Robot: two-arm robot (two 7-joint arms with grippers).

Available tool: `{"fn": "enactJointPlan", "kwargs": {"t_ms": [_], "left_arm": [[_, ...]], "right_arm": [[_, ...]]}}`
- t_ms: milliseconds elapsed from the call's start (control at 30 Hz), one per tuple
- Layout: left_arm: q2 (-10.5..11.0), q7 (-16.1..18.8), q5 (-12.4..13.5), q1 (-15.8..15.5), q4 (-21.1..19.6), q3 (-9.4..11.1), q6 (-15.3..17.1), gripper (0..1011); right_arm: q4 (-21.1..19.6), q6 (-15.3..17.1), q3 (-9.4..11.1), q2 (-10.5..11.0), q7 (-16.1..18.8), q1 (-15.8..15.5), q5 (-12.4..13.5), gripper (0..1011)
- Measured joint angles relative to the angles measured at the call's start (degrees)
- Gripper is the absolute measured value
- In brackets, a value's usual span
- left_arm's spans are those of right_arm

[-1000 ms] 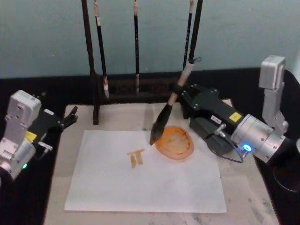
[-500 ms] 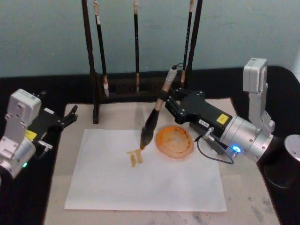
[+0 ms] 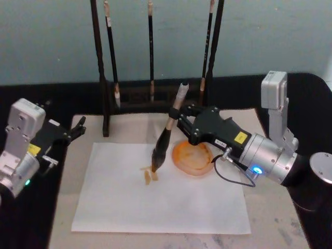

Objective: Pick up the brush from the inkstone, write on the paper, then place the brush back to its original position.

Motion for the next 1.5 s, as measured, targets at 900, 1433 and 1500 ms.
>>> {"fn": "enactJointPlan", "kwargs": {"t_ms": [900,1433,1500], "left_arm": [[0.0,0.0,0.0,0.0,0.0,0.0,0.0,1010],[0.0,0.0,0.0,0.0,0.0,0.0,0.0,1010],[0.0,0.0,0.0,0.0,0.0,0.0,0.0,1010]], "right_arm": [[-0.11,-1.11,1.29,-0.25,2.11,-1.21,-3.31,152],[-0.98,-0.75,2.54,0.43,1.2,-2.57,-3.73,152],[-1.11,-0.73,2.65,0.49,1.15,-2.68,-3.76,152]]}}
